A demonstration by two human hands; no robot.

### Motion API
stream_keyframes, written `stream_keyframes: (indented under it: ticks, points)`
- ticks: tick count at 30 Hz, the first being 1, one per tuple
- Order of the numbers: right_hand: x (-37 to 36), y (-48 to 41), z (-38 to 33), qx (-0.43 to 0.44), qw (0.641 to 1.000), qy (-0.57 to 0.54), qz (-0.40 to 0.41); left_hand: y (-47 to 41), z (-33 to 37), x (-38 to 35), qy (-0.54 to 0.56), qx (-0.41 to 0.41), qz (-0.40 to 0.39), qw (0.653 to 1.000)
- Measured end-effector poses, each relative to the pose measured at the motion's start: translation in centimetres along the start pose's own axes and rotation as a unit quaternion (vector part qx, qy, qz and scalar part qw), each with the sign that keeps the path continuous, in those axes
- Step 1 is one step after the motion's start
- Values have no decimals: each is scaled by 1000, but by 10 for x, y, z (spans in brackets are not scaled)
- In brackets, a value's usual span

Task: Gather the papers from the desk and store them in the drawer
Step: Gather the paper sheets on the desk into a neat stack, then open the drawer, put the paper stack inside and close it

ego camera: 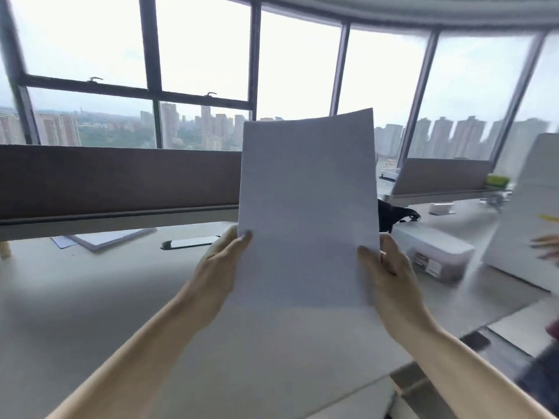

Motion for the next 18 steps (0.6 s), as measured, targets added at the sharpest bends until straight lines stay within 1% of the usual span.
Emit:
stream_keyframes:
  ticks: [3,5,8,11,13,15,18]
  points:
    - [78,13,-15,-10,996,62,67,-3,-15,-65,70,63,-41,995]
    - [132,23,-20,-27,990,97,98,0,-29,-118,66,83,-85,991]
    - [219,45,-28,-71,978,150,125,18,-54,-198,23,92,-168,981]
    - [296,74,-25,-137,956,223,130,43,-88,-265,-23,110,-234,966]
    - [332,93,-11,-189,940,256,123,59,-118,-289,-56,146,-270,950]
    - [364,110,9,-243,912,310,115,75,-157,-310,-105,189,-303,928]
    - [394,127,49,-323,870,365,72,98,-213,-332,-166,250,-333,894]
Point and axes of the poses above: each hand's wrist, its own y-axis away from the middle knuckle, its own x-axis out of the back of the hand, z = x × y, the point moved 4 cm from there along -y, towards the middle knuckle
